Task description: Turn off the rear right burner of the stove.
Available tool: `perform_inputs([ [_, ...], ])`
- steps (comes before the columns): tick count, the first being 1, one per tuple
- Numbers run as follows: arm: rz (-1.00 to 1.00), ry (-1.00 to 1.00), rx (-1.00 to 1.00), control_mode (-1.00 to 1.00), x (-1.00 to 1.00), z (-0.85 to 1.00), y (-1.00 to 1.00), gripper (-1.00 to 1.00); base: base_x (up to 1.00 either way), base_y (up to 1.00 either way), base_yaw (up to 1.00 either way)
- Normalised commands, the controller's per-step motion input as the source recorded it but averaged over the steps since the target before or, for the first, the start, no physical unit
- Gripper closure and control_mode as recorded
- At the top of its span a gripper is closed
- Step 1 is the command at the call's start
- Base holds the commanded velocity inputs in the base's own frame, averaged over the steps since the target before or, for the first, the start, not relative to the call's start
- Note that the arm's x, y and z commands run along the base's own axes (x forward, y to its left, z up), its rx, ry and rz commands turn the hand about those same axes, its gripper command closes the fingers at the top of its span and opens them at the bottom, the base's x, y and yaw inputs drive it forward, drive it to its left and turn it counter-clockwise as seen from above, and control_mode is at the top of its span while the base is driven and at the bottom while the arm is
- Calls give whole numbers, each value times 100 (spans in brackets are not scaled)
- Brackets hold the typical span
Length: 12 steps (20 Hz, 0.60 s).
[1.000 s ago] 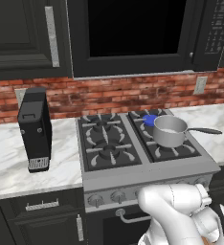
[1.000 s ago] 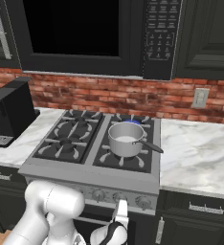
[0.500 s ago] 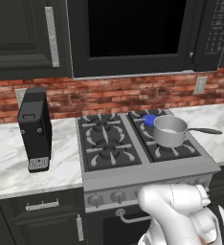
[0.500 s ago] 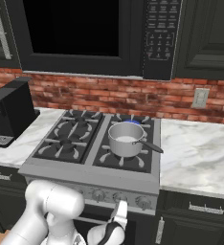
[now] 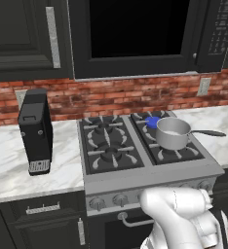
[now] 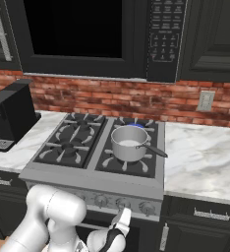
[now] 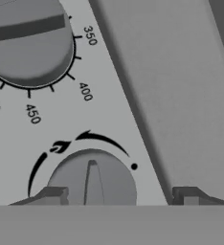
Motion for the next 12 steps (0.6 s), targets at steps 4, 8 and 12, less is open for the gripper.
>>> perform_inputs([
  [4,-5,0,0,-100,0,-17,0,-100,0,0,0],
  [8,-2,0,0,-100,-2,-16,2,-100,0,0,0],
  [12,0,0,-1,-100,-6,-17,6,-100,0,0,0],
])
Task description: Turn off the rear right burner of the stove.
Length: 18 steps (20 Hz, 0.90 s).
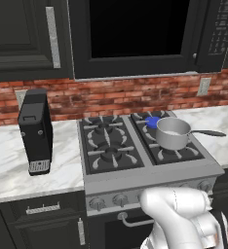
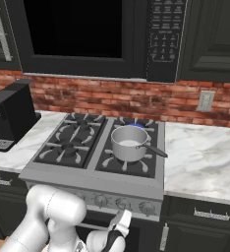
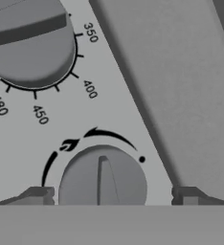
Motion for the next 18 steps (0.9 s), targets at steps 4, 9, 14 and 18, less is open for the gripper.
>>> perform_inputs([
  [4,0,0,-2,-100,-5,-10,0,-100,0,0,0],
  [9,-1,0,-4,-100,7,-2,0,-100,0,0,0],
  [14,-1,0,-7,-100,19,0,0,-100,0,0,0],
  [18,-1,0,-6,-100,3,0,0,-100,0,0,0],
])
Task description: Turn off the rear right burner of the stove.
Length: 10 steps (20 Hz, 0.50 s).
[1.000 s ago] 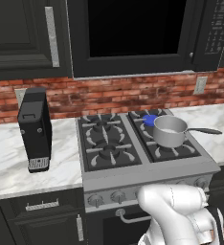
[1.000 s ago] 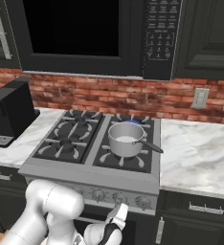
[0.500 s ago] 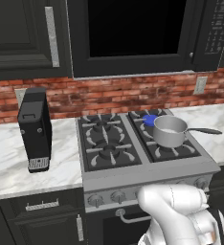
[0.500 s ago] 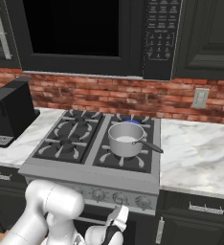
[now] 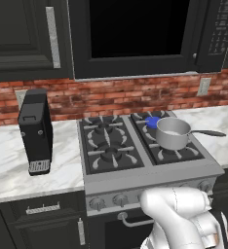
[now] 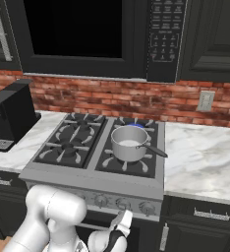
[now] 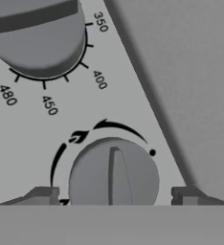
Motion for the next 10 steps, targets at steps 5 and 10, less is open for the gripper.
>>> perform_inputs([
  [5,0,0,-7,-100,5,0,0,-100,0,0,0],
  [10,-2,-1,-6,-100,0,14,0,-100,0,0,0],
])
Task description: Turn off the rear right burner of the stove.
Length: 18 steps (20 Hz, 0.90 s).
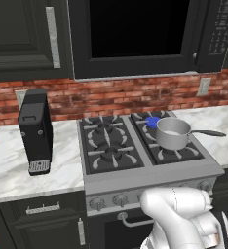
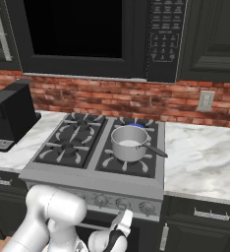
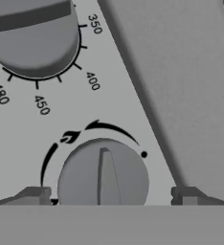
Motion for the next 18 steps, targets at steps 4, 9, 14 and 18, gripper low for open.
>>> perform_inputs([
  [4,-3,0,-7,-100,0,13,0,-100,0,0,0],
  [9,-3,-2,-11,-100,7,11,0,-100,0,0,0],
  [14,-1,0,-10,-100,13,0,19,-100,0,0,0],
  [18,0,0,-9,-100,24,0,27,-100,0,0,0],
])
